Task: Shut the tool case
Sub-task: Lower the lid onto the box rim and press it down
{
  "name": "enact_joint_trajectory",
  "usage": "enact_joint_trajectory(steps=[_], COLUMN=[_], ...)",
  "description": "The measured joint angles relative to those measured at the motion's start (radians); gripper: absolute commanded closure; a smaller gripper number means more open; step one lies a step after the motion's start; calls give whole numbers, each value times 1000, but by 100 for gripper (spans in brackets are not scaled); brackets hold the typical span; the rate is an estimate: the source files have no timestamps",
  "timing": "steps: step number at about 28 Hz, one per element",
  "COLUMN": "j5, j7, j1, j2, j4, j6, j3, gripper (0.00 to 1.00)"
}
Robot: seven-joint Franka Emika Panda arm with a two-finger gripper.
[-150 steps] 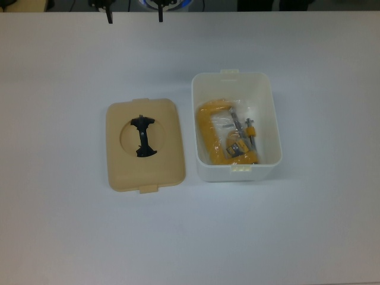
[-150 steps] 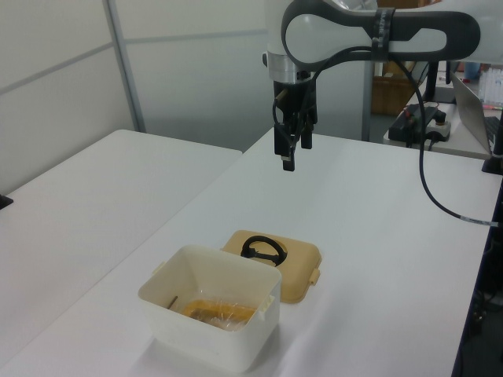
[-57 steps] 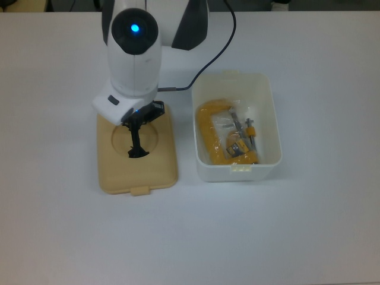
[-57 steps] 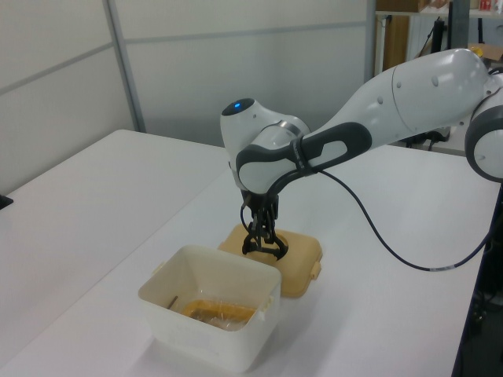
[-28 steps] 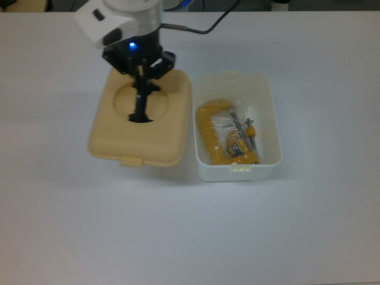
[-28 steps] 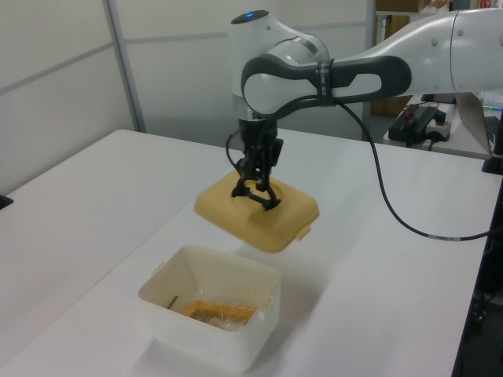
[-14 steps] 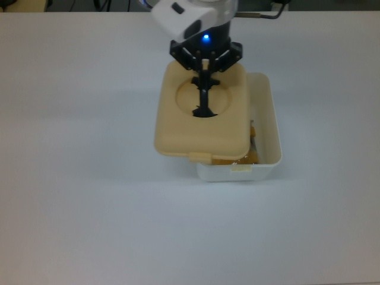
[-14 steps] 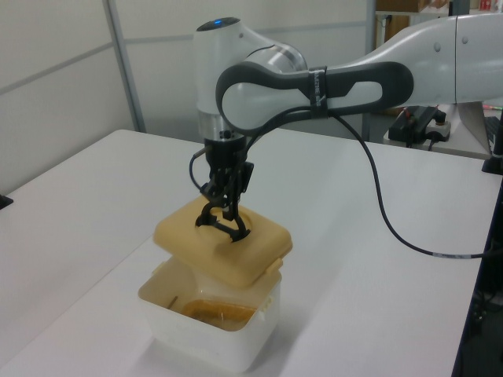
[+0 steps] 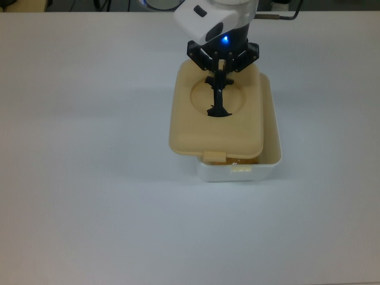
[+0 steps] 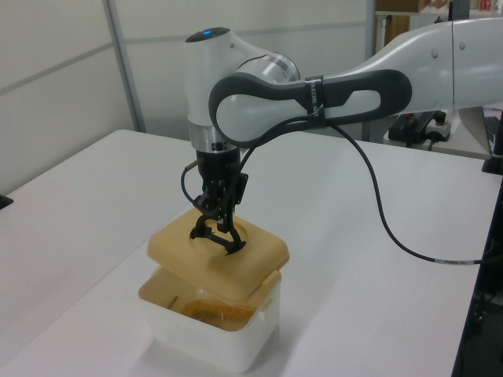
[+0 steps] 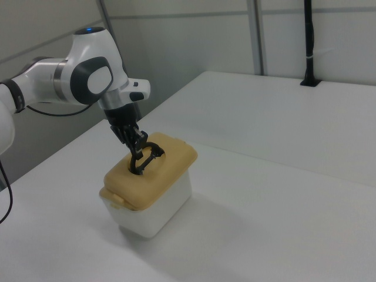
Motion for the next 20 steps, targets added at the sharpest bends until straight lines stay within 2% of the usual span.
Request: enact_joint_trajectory(steps=[8,20], j5=[0,0], j7=[1,1], j1=[5,26], j2=[18,31], j4=[0,-1], j6=[0,0], j3=[17,21], gripper=[100,100])
